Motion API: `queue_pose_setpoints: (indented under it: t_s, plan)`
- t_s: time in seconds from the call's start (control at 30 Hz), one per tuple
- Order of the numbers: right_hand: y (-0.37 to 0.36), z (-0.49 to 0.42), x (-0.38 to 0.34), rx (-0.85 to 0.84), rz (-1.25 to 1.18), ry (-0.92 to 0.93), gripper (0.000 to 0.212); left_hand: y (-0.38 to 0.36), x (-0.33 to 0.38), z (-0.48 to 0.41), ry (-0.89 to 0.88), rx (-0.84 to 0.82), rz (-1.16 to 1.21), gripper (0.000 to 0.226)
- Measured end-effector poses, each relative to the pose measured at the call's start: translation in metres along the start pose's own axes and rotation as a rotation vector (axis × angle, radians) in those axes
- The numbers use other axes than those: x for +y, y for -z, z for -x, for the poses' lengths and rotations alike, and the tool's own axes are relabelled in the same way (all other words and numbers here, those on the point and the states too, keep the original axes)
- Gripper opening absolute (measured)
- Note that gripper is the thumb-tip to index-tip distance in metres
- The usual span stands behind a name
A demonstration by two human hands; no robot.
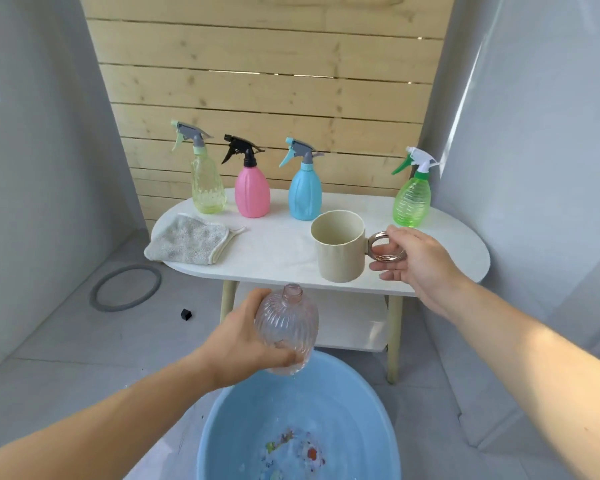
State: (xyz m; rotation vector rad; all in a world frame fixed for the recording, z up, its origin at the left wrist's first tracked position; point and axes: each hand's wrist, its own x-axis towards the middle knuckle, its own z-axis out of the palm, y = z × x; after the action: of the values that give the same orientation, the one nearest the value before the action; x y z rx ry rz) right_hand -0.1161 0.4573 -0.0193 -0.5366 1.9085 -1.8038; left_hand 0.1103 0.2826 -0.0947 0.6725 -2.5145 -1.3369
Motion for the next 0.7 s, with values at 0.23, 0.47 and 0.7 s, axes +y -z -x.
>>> queue_pose_setpoints:
  t_s: [0.23,0.47,0.7]
  plan:
    - [0.048,-0.048,0.010,0.178,-0.055,-0.158,0.029,0.012,0.028,-0.032,-0.032,0.049,0.059,0.080]
    - [0.073,-0.084,0.030,0.250,-0.009,-0.224,0.025,0.001,0.043,-0.065,-0.055,0.093,0.071,0.075]
    - [0.091,-0.096,0.039,0.341,0.115,-0.257,0.022,-0.009,0.046,-0.084,-0.058,0.107,0.085,0.080]
